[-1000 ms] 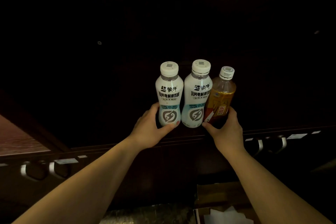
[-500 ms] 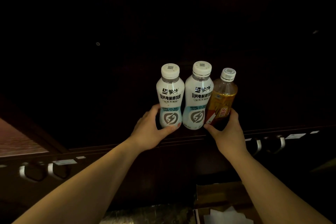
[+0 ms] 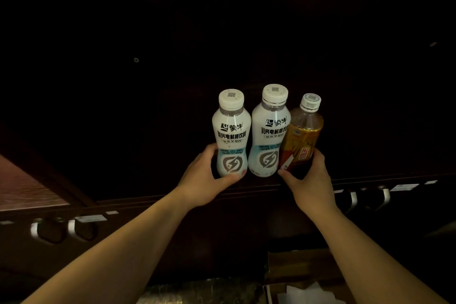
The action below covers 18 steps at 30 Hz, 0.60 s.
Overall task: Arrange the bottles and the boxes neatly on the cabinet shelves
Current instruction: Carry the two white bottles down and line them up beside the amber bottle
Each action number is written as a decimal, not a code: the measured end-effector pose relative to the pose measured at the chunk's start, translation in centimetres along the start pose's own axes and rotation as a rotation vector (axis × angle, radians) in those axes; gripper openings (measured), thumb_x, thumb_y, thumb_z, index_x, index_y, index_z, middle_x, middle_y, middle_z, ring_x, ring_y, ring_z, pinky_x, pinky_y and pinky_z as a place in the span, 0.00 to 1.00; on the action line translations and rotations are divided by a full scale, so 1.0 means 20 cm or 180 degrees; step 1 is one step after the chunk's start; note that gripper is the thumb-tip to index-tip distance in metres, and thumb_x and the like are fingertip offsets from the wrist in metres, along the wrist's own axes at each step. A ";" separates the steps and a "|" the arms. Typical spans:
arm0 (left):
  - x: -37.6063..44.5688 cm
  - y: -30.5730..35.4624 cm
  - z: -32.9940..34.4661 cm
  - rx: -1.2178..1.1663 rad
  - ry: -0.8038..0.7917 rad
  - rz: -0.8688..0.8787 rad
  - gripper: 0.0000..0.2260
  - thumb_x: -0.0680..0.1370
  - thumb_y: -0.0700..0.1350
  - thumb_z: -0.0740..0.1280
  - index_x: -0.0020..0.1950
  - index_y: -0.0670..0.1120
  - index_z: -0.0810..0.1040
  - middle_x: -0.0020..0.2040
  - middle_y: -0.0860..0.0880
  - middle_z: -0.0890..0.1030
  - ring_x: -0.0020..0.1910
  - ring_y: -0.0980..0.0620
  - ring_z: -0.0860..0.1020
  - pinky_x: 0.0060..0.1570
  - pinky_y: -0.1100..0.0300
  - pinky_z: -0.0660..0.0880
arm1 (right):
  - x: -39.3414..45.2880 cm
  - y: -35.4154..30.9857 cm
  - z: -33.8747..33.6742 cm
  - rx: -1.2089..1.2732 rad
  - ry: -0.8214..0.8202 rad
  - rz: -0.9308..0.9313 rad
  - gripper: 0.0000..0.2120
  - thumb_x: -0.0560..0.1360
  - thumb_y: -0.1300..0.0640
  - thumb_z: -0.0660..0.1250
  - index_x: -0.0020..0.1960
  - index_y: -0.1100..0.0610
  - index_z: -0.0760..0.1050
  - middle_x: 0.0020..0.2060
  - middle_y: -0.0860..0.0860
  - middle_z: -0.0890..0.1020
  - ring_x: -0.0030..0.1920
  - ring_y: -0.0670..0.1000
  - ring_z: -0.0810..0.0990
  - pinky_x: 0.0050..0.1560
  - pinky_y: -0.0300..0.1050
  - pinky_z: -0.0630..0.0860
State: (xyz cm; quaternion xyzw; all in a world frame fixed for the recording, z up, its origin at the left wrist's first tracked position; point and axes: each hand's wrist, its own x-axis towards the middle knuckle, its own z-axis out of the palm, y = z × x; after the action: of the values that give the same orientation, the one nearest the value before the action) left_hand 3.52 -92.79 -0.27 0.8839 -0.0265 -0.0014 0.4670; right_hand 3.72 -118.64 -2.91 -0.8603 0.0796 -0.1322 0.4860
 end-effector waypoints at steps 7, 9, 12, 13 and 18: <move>0.01 0.00 0.01 0.0004 0.0024 0.0033 0.40 0.64 0.67 0.77 0.71 0.63 0.63 0.67 0.60 0.75 0.65 0.59 0.74 0.63 0.50 0.75 | 0.00 0.02 0.00 0.0083 0.0016 -0.0026 0.41 0.67 0.47 0.80 0.72 0.44 0.61 0.59 0.39 0.73 0.61 0.42 0.70 0.58 0.45 0.70; 0.01 0.00 0.01 0.0011 0.0023 0.0024 0.41 0.64 0.67 0.77 0.72 0.62 0.63 0.67 0.60 0.74 0.65 0.59 0.74 0.63 0.50 0.75 | 0.00 0.02 0.00 0.0094 0.0021 -0.0021 0.41 0.66 0.47 0.80 0.72 0.44 0.61 0.59 0.38 0.73 0.61 0.42 0.71 0.57 0.45 0.70; 0.01 0.00 0.01 0.0030 0.0032 0.0028 0.41 0.64 0.68 0.76 0.71 0.63 0.63 0.67 0.59 0.74 0.64 0.59 0.74 0.63 0.50 0.75 | 0.00 0.03 0.00 0.0100 0.0024 -0.0015 0.42 0.66 0.46 0.80 0.72 0.43 0.60 0.59 0.39 0.73 0.61 0.42 0.71 0.58 0.45 0.70; 0.01 0.00 0.01 0.0035 0.0033 0.0027 0.40 0.64 0.68 0.76 0.71 0.63 0.63 0.67 0.59 0.74 0.65 0.59 0.74 0.63 0.50 0.75 | 0.00 0.03 0.00 0.0101 0.0028 -0.0018 0.41 0.66 0.46 0.80 0.72 0.43 0.60 0.59 0.39 0.73 0.61 0.42 0.71 0.58 0.45 0.70; 0.01 -0.01 0.01 0.0047 0.0039 0.0013 0.40 0.64 0.68 0.76 0.71 0.64 0.62 0.68 0.60 0.74 0.65 0.59 0.73 0.63 0.51 0.74 | -0.01 0.04 -0.01 0.0115 0.0061 -0.0040 0.40 0.67 0.47 0.80 0.70 0.41 0.60 0.56 0.35 0.72 0.59 0.40 0.71 0.54 0.41 0.69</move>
State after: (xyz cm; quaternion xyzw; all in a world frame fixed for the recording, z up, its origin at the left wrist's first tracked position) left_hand 3.79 -92.89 -0.52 0.8872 -0.0255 0.0051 0.4606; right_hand 3.57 -119.12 -3.55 -0.8505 0.0764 -0.1448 0.4999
